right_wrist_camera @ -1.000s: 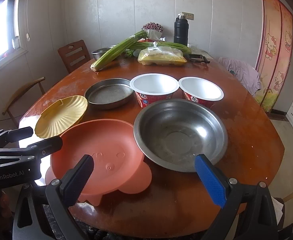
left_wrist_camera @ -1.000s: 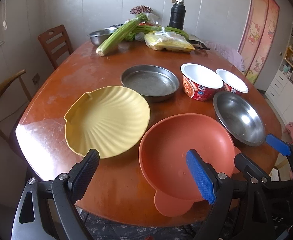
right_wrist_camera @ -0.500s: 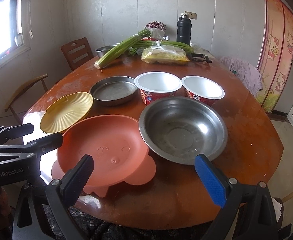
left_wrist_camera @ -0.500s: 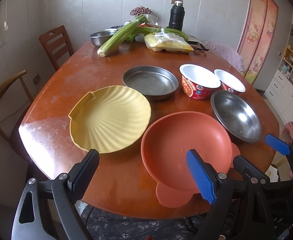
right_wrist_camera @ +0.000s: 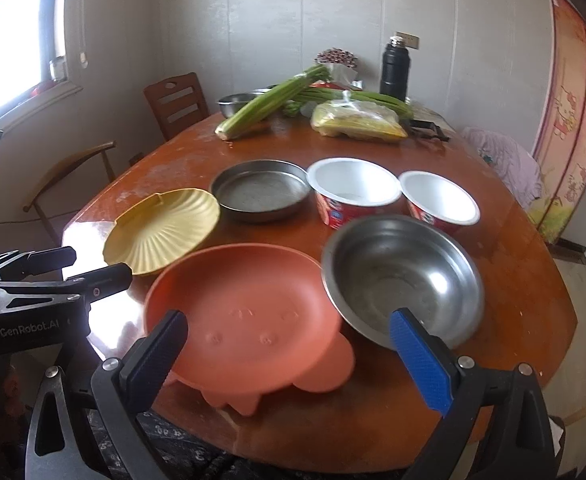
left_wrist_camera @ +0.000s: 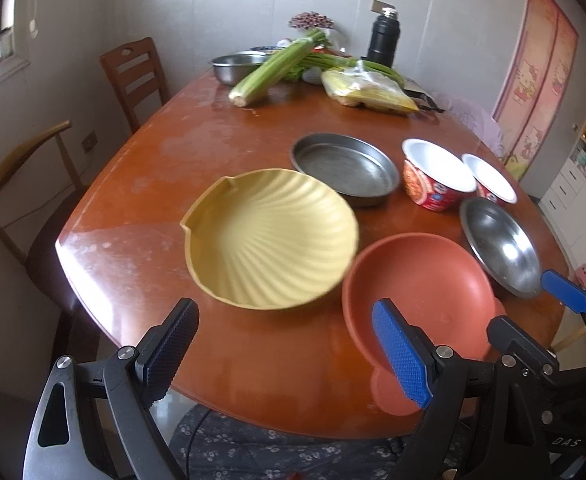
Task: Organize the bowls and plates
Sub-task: 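Grasp the rim of the yellow shell plate with the left tool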
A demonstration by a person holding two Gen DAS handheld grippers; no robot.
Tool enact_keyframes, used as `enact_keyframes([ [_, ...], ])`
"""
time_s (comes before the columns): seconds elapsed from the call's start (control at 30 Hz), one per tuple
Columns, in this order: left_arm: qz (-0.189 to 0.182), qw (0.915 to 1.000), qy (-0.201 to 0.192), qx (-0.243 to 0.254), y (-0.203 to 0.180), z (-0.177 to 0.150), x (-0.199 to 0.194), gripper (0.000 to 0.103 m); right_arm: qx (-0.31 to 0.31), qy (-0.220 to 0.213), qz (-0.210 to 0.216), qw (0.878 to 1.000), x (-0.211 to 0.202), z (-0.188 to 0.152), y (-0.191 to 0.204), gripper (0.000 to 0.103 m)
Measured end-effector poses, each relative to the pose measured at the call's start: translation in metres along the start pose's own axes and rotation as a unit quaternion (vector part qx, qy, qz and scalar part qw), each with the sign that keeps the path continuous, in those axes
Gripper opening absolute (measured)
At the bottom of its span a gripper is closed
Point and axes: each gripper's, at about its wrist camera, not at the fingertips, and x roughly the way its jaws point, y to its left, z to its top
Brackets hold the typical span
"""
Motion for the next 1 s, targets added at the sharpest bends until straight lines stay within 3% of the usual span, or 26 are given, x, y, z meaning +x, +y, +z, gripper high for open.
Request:
enact_keyframes([
  [0.13, 0.021, 0.9995, 0.002, -0.025, 0.022, 0.004, 0.005, 0.089, -0.018, 0.005, 0.019, 1.000, 0.009, 0.010, 0.013, 0.101],
  [0.5, 0.031, 0.9968, 0.017, -0.072, 0.067, 0.013, 0.025, 0.089, -0.047, 0.028, 0.097, 0.994, 0.045, 0.053, 0.042, 0.101],
  [0.7, 0.042, 0.9957, 0.032, -0.077, 0.078, 0.026, 0.045, 0.089, -0.069, 0.050, 0.098, 0.992, 0.078, 0.072, 0.054, 0.101],
  [1.0, 0.028, 0.9951, 0.057, -0.075, 0.080, 0.041, 0.077, 0.089, -0.078, 0.097, 0.086, 0.988, 0.125, 0.078, 0.065, 0.101],
])
